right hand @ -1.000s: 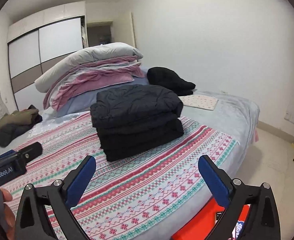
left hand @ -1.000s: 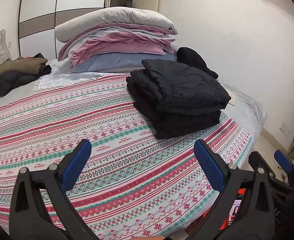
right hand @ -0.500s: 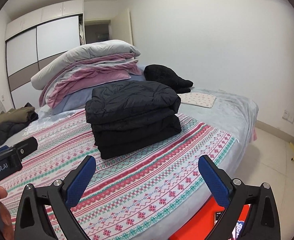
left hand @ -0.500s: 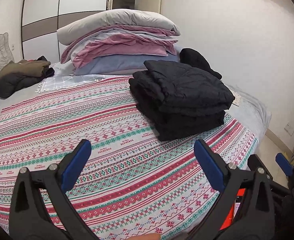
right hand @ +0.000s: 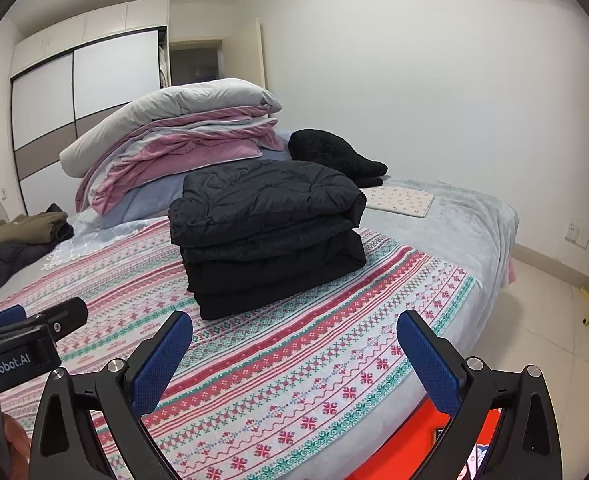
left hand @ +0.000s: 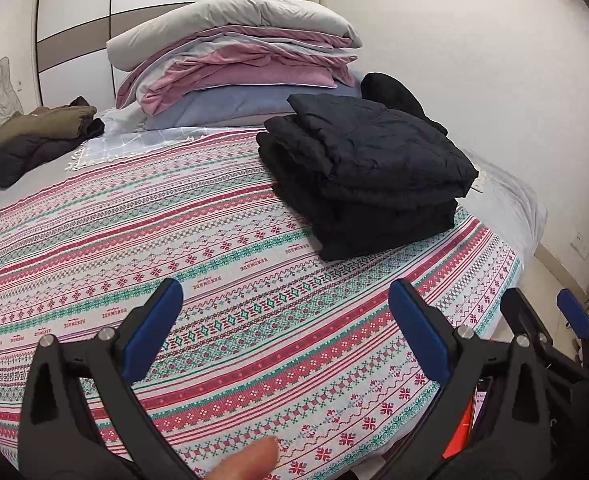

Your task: Fold large clothes

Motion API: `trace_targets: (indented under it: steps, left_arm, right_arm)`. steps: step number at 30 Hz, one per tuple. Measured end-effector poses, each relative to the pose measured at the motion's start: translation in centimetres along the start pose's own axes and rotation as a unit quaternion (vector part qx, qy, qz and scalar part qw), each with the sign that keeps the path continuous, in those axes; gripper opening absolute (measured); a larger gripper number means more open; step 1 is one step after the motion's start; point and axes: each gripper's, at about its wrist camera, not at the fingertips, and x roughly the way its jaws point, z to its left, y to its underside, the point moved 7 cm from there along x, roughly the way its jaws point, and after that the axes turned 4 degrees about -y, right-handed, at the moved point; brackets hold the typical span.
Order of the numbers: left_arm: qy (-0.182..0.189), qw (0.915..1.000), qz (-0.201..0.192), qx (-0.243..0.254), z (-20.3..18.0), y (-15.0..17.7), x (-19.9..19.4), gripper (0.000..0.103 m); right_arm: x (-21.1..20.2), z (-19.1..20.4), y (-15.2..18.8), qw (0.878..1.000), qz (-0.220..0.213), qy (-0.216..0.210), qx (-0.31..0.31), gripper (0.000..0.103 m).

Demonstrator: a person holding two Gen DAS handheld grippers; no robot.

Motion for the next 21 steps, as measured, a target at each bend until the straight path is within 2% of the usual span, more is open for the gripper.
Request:
trace_targets:
  steps: [4, 21]
  left_arm:
    - [-0.008, 1.0000, 0.001, 0.002, 0.21, -0.01, 0.11, 0.102]
    - [0.003, 1.0000, -0.004, -0.002, 0.44, -0.14, -0.18, 0.102]
  right_arm:
    - [0.09, 0.02, 0.05, 1.000, -0.001, 0.003, 0.000, 0.103]
    - [0.12, 0.19, 0.30, 1.000, -0.001, 0.010, -0.002, 0.103]
